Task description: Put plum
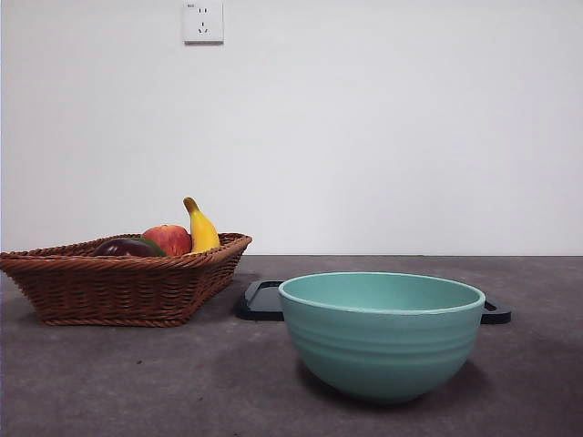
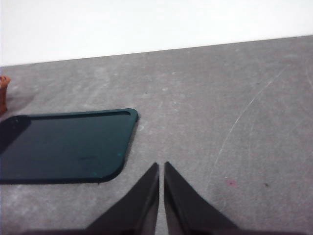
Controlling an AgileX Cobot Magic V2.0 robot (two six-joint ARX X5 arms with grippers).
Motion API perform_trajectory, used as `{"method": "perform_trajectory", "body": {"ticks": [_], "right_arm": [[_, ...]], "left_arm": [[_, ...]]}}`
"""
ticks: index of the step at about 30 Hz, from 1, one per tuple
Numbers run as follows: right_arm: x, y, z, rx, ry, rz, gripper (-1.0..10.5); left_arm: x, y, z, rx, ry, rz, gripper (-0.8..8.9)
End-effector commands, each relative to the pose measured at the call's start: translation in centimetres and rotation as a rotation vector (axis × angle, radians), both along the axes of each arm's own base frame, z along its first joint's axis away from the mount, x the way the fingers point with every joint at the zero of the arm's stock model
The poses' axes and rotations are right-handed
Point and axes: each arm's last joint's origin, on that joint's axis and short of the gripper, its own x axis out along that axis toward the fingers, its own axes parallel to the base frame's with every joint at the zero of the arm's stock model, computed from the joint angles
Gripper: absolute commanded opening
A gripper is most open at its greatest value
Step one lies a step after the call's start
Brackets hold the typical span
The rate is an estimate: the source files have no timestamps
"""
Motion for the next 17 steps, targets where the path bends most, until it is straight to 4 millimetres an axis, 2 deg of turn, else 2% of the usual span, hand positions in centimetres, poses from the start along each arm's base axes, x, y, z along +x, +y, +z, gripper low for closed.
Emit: {"method": "perform_trajectory", "body": {"ticks": [1,10,17], "right_arm": [[-0.1,0.0,0.5,0.066,-0.010,-0.009,0.1],[-0.9,0.0,4.4,0.097,-0.103,-0.009,0.1],[-1.4,0.2,8.8,0.096,-0.065,0.023,0.1]], "left_arm": [[-0.1,-0.1,0.2,-0.035,0.009,-0.034,0.07],[-1.0,-0.2,4.2,-0.085,-0.049,-0.059,0.09],[-1.3,-0.4,8.4,-0.078,-0.039,-0.118,0.09]]}}
